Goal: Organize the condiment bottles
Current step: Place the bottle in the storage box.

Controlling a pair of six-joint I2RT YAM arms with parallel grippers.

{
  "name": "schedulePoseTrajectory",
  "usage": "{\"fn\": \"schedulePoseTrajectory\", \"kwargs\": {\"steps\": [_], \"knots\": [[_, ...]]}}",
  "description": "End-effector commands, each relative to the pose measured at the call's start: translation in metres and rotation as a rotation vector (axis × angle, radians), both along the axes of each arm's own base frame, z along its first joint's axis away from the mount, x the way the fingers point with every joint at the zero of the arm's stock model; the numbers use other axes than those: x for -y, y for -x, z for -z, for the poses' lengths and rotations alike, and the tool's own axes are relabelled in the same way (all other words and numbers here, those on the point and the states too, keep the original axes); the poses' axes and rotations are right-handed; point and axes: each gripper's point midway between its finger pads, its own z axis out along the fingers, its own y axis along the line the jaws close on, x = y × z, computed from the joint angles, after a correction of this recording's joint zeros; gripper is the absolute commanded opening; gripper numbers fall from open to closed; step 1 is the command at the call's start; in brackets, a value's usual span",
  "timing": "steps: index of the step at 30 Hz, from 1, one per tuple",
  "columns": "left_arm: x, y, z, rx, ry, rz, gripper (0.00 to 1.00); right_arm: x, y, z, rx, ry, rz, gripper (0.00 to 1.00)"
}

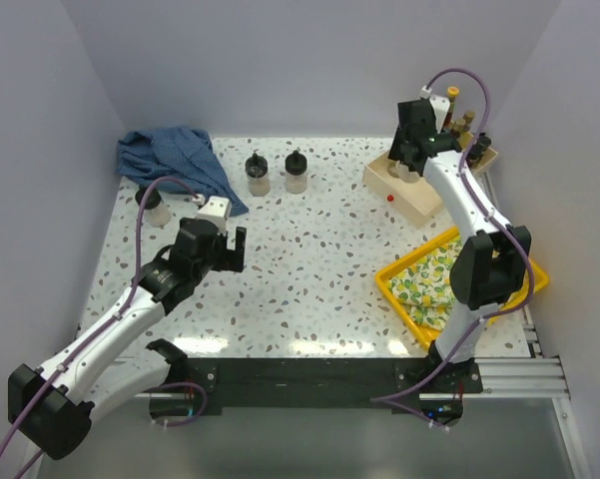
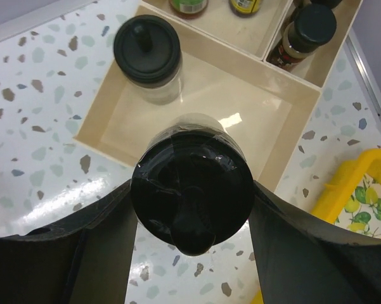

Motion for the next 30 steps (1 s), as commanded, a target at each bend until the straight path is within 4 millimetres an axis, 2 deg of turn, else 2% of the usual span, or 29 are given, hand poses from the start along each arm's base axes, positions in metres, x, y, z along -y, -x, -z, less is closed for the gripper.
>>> {"fn": "schedulePoseTrajectory", "kwargs": {"steps": [1,3,9,13,16,18,19,20,24,30], "knots": [[0.005,-0.009,-0.015,0.046,0.023,0.011,0.99,0.016,-0.027,0.0,0.043,0.003,0.062,0.2],[0.006,-0.009,-0.014,0.041,0.021,0.014,0.99,0.021,-0.033,0.005,0.049,0.009,0.082,0.2],[0.007,-0.009,-0.011,0.032,0.017,0.019,0.99,0.039,-0.048,0.038,0.027,-0.025,0.12,0.22],[0.008,-0.01,-0.009,0.025,0.013,0.023,0.99,0.048,-0.058,0.062,0.005,-0.039,0.13,0.28],[0.007,-0.01,-0.008,0.023,0.008,0.019,0.99,0.051,-0.066,0.067,0.005,-0.057,0.128,0.32],[0.006,-0.01,-0.007,0.022,0.005,0.017,0.99,0.05,-0.072,0.078,-0.005,-0.076,0.111,0.35],[0.006,-0.01,-0.007,0.021,0.004,0.016,0.99,0.052,-0.076,0.077,0.005,-0.082,0.112,0.4],[0.006,-0.01,-0.006,0.019,0.0,0.015,0.99,0.052,-0.079,0.085,-0.008,-0.086,0.11,0.43],[0.004,-0.011,-0.004,0.014,-0.01,0.007,0.99,0.058,-0.088,0.084,0.005,-0.085,0.119,0.63],[0.003,-0.012,-0.001,0.004,-0.022,-0.001,0.99,0.063,-0.099,0.07,0.043,-0.082,0.122,0.82]]}}
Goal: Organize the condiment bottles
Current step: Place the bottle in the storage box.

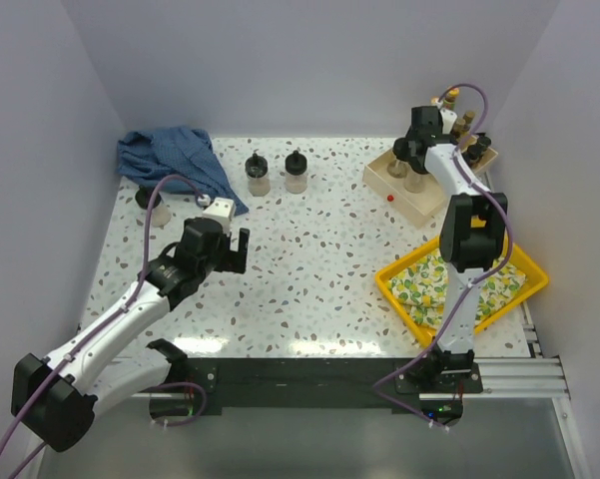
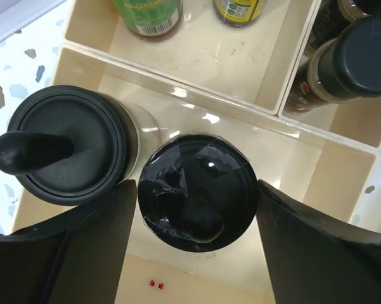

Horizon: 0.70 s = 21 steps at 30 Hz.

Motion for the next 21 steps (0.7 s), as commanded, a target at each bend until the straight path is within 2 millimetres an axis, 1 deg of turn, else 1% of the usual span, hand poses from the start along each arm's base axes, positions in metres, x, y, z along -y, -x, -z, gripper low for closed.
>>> {"fn": "schedulePoseTrajectory", "kwargs": {"steps": [1,3,4,6,8,10,11,13,14,15,16,17,18,20,21], "knots": [[0.0,-0.011,-0.013,0.044,-0.007,-0.011,0.99,0.005,-0.022,-0.041,0.119,-0.004,0.009,0.84],[-0.001,-0.011,-0.014,0.046,-0.008,-0.011,0.99,0.005,-0.021,-0.048,0.127,-0.004,0.012,0.89],[-0.001,-0.011,-0.013,0.043,-0.01,-0.011,0.99,0.005,-0.018,-0.057,0.137,-0.005,0.013,0.91],[-0.001,-0.011,-0.013,0.045,-0.01,-0.01,0.99,0.005,-0.013,-0.068,0.15,-0.012,0.019,0.98],[-0.001,-0.011,-0.016,0.054,-0.005,-0.011,0.99,0.005,-0.007,-0.084,0.174,-0.017,0.024,0.99],[-0.001,-0.011,-0.017,0.058,-0.002,-0.01,0.99,0.003,0.002,-0.084,0.163,-0.034,0.025,0.99],[-0.001,-0.011,-0.018,0.06,0.0,-0.01,0.99,0.002,0.008,-0.095,0.18,-0.044,0.031,0.99],[0.0,-0.01,-0.02,0.066,0.008,-0.005,0.99,0.0,0.019,-0.094,0.155,-0.059,0.031,0.99],[0.0,-0.01,-0.022,0.071,0.012,-0.004,0.99,-0.002,0.024,-0.103,0.171,-0.071,0.026,0.99],[0.0,-0.009,-0.022,0.072,0.015,-0.003,0.99,-0.006,0.029,-0.099,0.157,-0.08,0.013,0.99],[0.001,-0.009,-0.022,0.075,0.016,-0.002,0.99,-0.007,0.033,-0.098,0.152,-0.081,0.009,0.99],[0.001,-0.009,-0.023,0.076,0.017,-0.002,0.99,-0.008,0.038,-0.104,0.156,-0.08,0.006,0.99],[0.001,-0.008,-0.023,0.077,0.019,-0.001,0.99,-0.011,0.043,-0.097,0.135,-0.083,0.002,0.98],[0.001,-0.008,-0.024,0.079,0.022,0.0,0.99,-0.017,0.051,-0.091,0.111,-0.102,-0.014,0.95],[0.001,-0.008,-0.024,0.079,0.022,0.0,0.99,-0.019,0.057,-0.084,0.094,-0.106,-0.022,0.9]]}}
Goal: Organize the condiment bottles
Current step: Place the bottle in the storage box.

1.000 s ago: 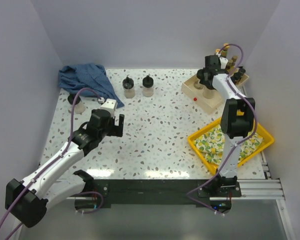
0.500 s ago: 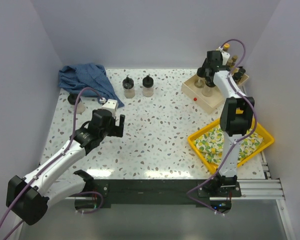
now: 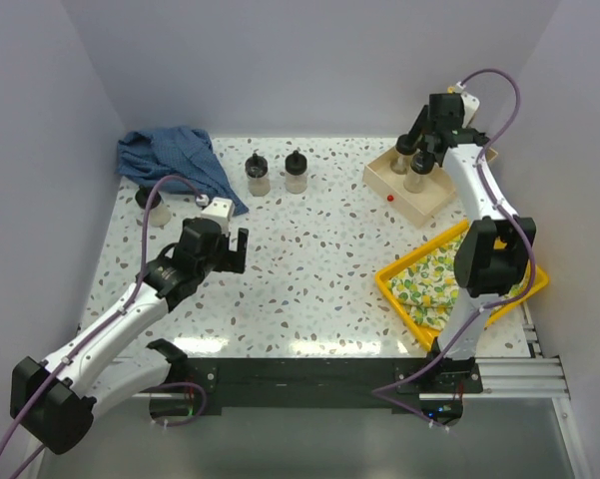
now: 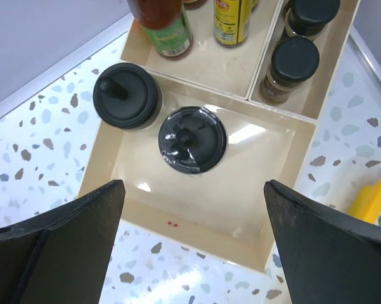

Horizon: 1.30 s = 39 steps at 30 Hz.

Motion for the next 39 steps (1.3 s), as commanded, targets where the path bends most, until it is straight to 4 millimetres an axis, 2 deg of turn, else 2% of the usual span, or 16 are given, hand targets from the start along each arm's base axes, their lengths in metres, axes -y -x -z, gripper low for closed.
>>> {"fn": "schedulePoseTrajectory", "kwargs": {"steps": [1,2,3,4,5,8,11,20,23,24,30,34,36,37,38,39], "knots": [[0.002,-0.008,-0.021,0.072,0.023,0.005,0.99,-0.017,0.021,0.009,-0.03,-0.05,-0.042,0.87],[0.002,-0.008,-0.022,0.073,0.025,0.004,0.99,-0.018,0.022,0.013,-0.033,-0.055,-0.045,0.81],[0.002,-0.008,-0.021,0.07,0.021,0.001,0.99,-0.019,0.024,0.022,-0.047,-0.056,-0.049,0.68],[0.002,-0.008,-0.021,0.072,0.024,0.001,0.99,-0.021,0.022,0.024,-0.042,-0.06,-0.056,0.62],[0.001,-0.008,-0.021,0.071,0.022,-0.001,0.99,-0.021,0.021,0.027,-0.047,-0.066,-0.061,0.51],[0.001,-0.008,-0.021,0.073,0.023,-0.004,0.99,-0.022,0.015,0.043,-0.07,-0.059,-0.077,0.41],[0.0,-0.009,-0.019,0.068,0.016,-0.009,0.98,-0.016,0.005,0.054,-0.076,-0.019,-0.072,0.36],[-0.004,-0.013,-0.014,0.057,-0.014,-0.036,0.98,-0.003,-0.03,0.073,-0.044,0.042,-0.075,0.33],[-0.007,-0.014,-0.014,0.059,-0.026,-0.05,0.98,0.0,-0.041,0.066,-0.012,0.054,-0.084,0.32],[-0.008,-0.015,-0.013,0.057,-0.032,-0.057,0.98,0.0,-0.044,0.07,-0.012,0.058,-0.088,0.32],[-0.012,-0.016,-0.015,0.064,-0.035,-0.087,0.96,0.003,-0.053,0.064,0.021,0.102,-0.111,0.33],[-0.018,-0.015,-0.018,0.076,-0.03,-0.128,0.96,0.001,-0.044,0.053,0.033,0.071,-0.101,0.34],[-0.023,-0.015,-0.023,0.097,-0.024,-0.166,0.96,-0.01,-0.032,0.057,0.026,0.014,-0.128,0.35],[-0.025,-0.015,-0.025,0.103,-0.01,-0.183,0.96,-0.015,-0.026,0.042,0.059,-0.021,-0.125,0.36],[-0.026,-0.015,-0.029,0.112,-0.002,-0.198,0.97,-0.02,-0.013,0.05,0.037,-0.041,-0.13,0.37],[-0.031,-0.016,-0.033,0.127,-0.003,-0.225,0.97,-0.028,-0.008,0.047,0.046,-0.07,-0.159,0.38]]}}
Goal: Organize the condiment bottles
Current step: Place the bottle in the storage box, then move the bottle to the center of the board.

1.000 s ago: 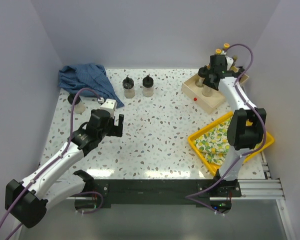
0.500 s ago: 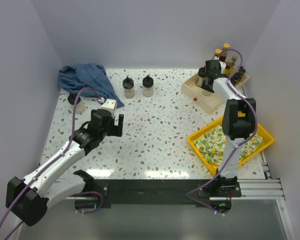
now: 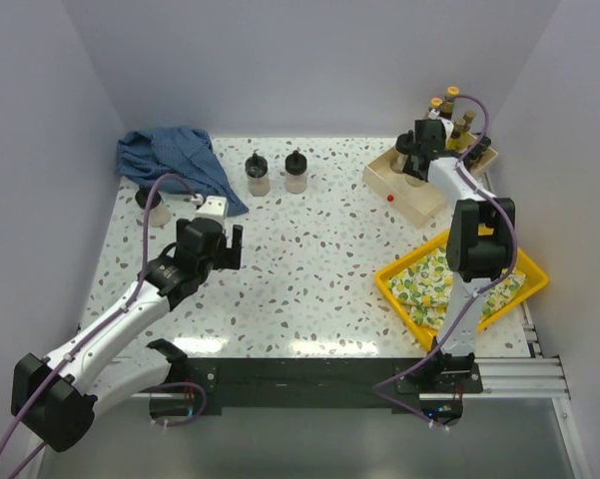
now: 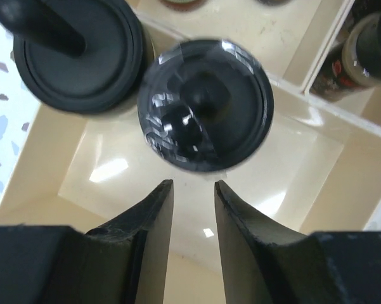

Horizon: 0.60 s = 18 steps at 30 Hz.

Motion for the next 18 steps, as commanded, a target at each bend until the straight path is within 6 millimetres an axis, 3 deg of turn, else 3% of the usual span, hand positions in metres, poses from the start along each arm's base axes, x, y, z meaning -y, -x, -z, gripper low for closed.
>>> {"fn": "schedulePoseTrajectory", "kwargs": {"steps": [1,3,4,6,7,9,10,11,12,13,14,15,16,18], "knots": [[-0.013,-0.012,-0.042,0.129,0.067,-0.138,0.97,-0.024,0.024,-0.076,0.177,-0.135,-0.038,0.41],[-0.025,-0.015,-0.046,0.124,0.035,-0.203,0.98,-0.035,0.044,-0.072,0.16,-0.159,-0.078,0.44],[-0.027,-0.02,-0.059,0.145,0.046,-0.227,0.99,-0.041,0.051,-0.08,0.171,-0.174,-0.106,0.49],[-0.041,-0.029,-0.062,0.123,0.018,-0.282,0.99,-0.053,0.074,-0.099,0.205,-0.21,-0.166,0.57],[-0.045,-0.038,-0.078,0.147,0.026,-0.299,0.99,-0.067,0.082,-0.105,0.207,-0.248,-0.237,0.67],[-0.067,-0.051,-0.082,0.135,0.02,-0.372,0.99,-0.083,0.109,-0.123,0.222,-0.279,-0.313,0.77],[-0.073,-0.059,-0.097,0.159,0.04,-0.391,0.99,-0.093,0.119,-0.128,0.225,-0.3,-0.356,0.87],[-0.079,-0.066,-0.102,0.168,0.057,-0.405,1.0,-0.102,0.132,-0.125,0.214,-0.312,-0.393,0.93],[-0.091,-0.075,-0.099,0.152,0.077,-0.425,1.0,-0.108,0.145,-0.14,0.244,-0.325,-0.424,0.99],[-0.097,-0.083,-0.108,0.169,0.097,-0.437,1.0,-0.117,0.155,-0.145,0.251,-0.356,-0.452,0.98],[-0.098,-0.092,-0.099,0.138,0.113,-0.434,1.0,-0.122,0.165,-0.14,0.239,-0.374,-0.463,0.99],[-0.112,-0.098,-0.097,0.132,0.122,-0.469,1.0,-0.127,0.175,-0.154,0.283,-0.387,-0.489,0.99],[-0.116,-0.105,-0.099,0.138,0.133,-0.479,1.0,-0.138,0.186,-0.15,0.274,-0.403,-0.528,0.99],[-0.13,-0.119,-0.078,0.087,0.14,-0.516,1.0,-0.147,0.203,-0.158,0.289,-0.425,-0.572,0.99]]}}
